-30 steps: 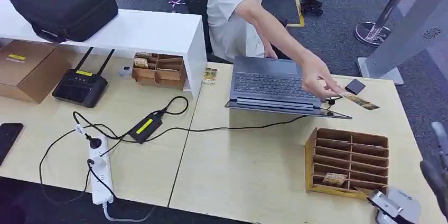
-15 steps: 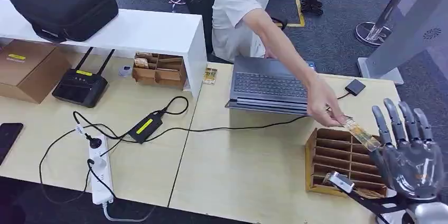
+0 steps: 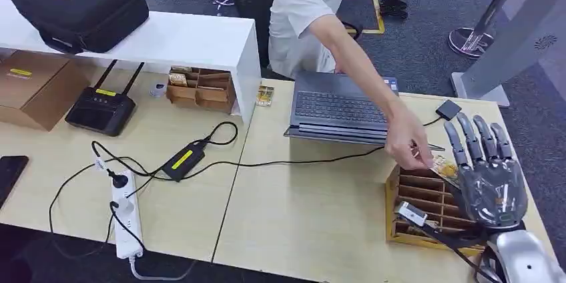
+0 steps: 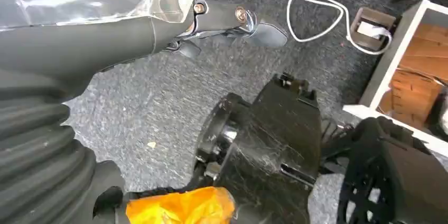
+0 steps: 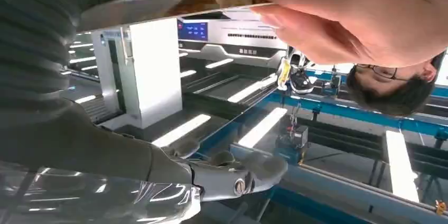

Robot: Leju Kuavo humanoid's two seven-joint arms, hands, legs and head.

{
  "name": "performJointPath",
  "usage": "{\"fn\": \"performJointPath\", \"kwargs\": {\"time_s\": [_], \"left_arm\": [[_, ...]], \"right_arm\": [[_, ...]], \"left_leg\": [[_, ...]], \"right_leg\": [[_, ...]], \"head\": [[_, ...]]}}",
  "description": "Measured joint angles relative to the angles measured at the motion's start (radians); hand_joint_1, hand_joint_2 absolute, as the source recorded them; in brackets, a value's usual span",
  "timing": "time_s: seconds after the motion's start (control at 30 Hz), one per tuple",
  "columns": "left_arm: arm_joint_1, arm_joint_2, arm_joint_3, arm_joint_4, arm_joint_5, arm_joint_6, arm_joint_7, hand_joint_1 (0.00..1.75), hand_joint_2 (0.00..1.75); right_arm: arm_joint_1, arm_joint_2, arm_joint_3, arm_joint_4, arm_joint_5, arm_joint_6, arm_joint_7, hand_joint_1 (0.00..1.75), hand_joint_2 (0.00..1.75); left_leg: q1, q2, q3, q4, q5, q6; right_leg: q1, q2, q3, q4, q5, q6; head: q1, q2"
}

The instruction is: Pass the card to the sensor for recognition and then transmit it.

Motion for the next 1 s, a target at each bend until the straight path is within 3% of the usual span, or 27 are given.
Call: {"fn": "performJointPath", "kwargs": {"time_s": [0.73,1.0], "left_arm": [[-0.011,-0.023,0.0,0.026,0.028,-0.022,-0.035,0.0,1.75],[-0.018,-0.034,0.0,0.027,0.008,-0.018,-0.013,0.0,1.75]], "right_arm": [[-0.004,0.0,0.02,0.016,-0.017,-0.006,-0.011,1.75,1.75],[-0.004,0.0,0.021,0.011,-0.016,-0.002,-0.006,1.75,1.75]], "left_leg": [[0.0,0.0,0.0,0.0,0.0,0.0],[0.0,0.0,0.0,0.0,0.0,0.0]], "right_leg": [[0.0,0.0,0.0,0.0,0.0,0.0],[0.0,0.0,0.0,0.0,0.0,0.0]], "head": [[0.0,0.0],[0.0,0.0]]}}
